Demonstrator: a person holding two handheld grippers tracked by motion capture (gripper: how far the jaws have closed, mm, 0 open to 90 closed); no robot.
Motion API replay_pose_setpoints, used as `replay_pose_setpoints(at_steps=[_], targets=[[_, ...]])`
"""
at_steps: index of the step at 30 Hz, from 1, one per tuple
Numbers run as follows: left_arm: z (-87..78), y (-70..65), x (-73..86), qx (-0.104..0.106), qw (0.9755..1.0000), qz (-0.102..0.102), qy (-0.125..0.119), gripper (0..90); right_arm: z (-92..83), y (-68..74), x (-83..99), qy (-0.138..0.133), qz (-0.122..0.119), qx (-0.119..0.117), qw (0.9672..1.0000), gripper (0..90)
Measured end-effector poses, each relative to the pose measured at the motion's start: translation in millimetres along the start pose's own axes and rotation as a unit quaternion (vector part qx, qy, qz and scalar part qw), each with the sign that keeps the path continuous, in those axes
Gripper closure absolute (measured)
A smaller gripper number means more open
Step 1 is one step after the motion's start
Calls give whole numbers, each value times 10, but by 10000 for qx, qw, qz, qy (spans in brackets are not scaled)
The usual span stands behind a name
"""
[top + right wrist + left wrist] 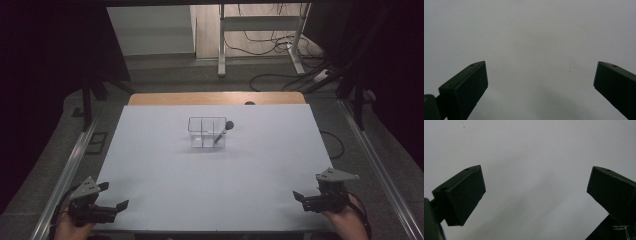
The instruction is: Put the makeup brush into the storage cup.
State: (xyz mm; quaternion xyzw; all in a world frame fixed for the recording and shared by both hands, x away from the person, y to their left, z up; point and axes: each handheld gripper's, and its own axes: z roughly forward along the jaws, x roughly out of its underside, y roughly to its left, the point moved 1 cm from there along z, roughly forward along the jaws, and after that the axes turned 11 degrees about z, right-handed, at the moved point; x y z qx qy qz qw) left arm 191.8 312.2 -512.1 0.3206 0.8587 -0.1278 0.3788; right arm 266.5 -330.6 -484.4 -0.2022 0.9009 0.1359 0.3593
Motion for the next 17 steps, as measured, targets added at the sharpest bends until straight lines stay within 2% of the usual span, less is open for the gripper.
replay_pose_setpoints(at_steps=[17], targets=[[17, 9, 8, 41, 10000, -12, 43, 20, -44, -51, 99, 57, 173, 13, 9998, 0]])
